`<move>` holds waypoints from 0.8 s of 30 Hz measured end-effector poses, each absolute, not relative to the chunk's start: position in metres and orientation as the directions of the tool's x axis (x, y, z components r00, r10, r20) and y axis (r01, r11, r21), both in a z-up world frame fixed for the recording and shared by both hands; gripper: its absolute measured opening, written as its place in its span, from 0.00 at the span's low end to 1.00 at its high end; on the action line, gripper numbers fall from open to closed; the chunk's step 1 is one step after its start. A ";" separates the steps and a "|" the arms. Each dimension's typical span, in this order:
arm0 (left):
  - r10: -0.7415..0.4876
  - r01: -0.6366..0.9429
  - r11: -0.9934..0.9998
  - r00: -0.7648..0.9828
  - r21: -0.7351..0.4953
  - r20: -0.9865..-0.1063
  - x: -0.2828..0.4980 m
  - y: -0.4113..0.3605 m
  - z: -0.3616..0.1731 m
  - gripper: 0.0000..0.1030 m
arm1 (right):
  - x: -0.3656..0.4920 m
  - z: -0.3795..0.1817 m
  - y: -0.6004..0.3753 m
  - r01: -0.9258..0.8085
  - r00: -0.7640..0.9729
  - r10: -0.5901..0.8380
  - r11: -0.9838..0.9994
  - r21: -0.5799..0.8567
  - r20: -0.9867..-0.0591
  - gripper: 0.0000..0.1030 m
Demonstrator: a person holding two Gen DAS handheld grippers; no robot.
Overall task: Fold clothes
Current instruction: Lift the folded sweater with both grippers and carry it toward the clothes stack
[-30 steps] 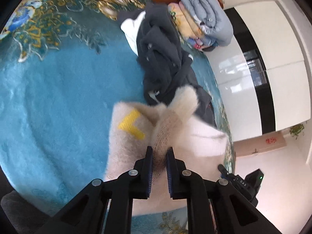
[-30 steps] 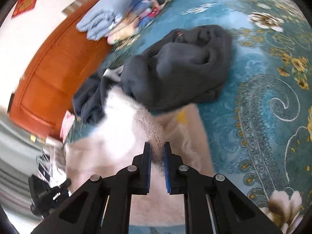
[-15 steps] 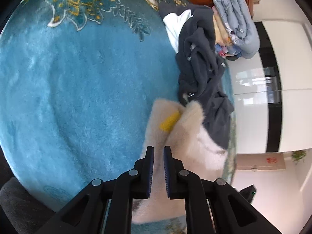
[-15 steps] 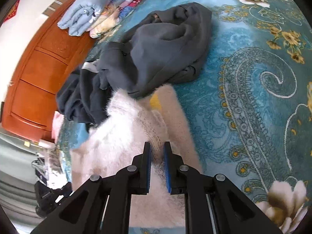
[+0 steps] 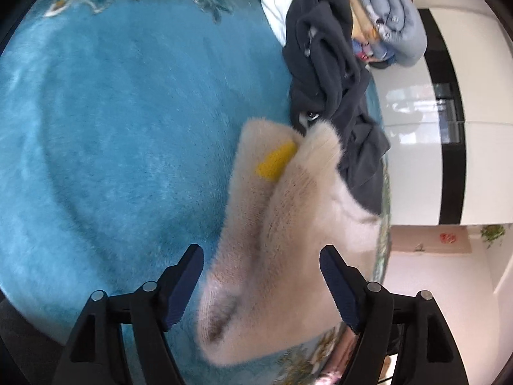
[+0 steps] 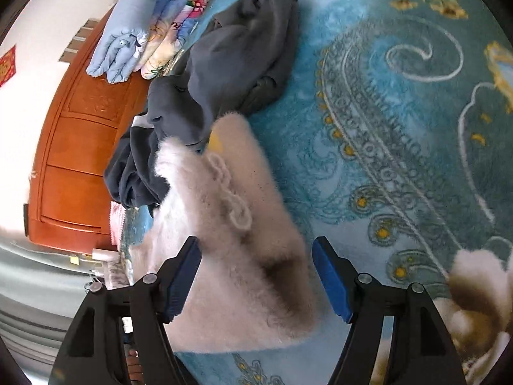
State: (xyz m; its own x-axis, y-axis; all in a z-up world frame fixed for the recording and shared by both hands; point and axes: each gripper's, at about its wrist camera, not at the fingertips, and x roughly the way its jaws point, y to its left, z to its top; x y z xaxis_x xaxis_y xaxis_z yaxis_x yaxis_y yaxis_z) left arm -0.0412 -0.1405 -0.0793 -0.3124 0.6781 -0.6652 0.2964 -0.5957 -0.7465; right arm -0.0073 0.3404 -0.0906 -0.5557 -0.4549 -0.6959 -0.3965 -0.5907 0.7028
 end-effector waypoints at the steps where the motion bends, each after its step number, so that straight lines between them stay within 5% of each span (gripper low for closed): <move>1: 0.681 0.301 -0.595 -0.304 -0.746 -0.666 -0.043 -0.138 -0.082 0.76 | -0.009 -0.092 0.341 -0.395 -0.557 -0.462 -0.585 0.709 -0.691 0.70; 12: 0.727 0.340 -0.521 -0.304 -0.783 -0.616 -0.056 -0.139 -0.103 0.73 | -0.059 -0.112 0.336 -0.411 -0.547 -0.494 -0.545 0.731 -0.676 0.71; 19: 0.714 0.336 -0.525 -0.326 -0.782 -0.619 -0.048 -0.138 -0.096 0.34 | -0.059 -0.099 0.328 -0.424 -0.536 -0.467 -0.572 0.703 -0.703 0.42; 24: 0.682 0.267 -0.580 -0.358 -0.770 -0.638 -0.040 -0.137 -0.063 0.27 | -0.056 -0.066 0.318 -0.370 -0.566 -0.466 -0.594 0.714 -0.680 0.34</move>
State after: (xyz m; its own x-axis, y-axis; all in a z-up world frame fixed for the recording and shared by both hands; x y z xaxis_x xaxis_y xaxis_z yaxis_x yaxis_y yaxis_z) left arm -0.0401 -0.1369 -0.0628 -0.3576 0.6823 -0.6377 0.2665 -0.5799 -0.7699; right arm -0.0562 0.3183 -0.0665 -0.5655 -0.4661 -0.6804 -0.3697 -0.5942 0.7143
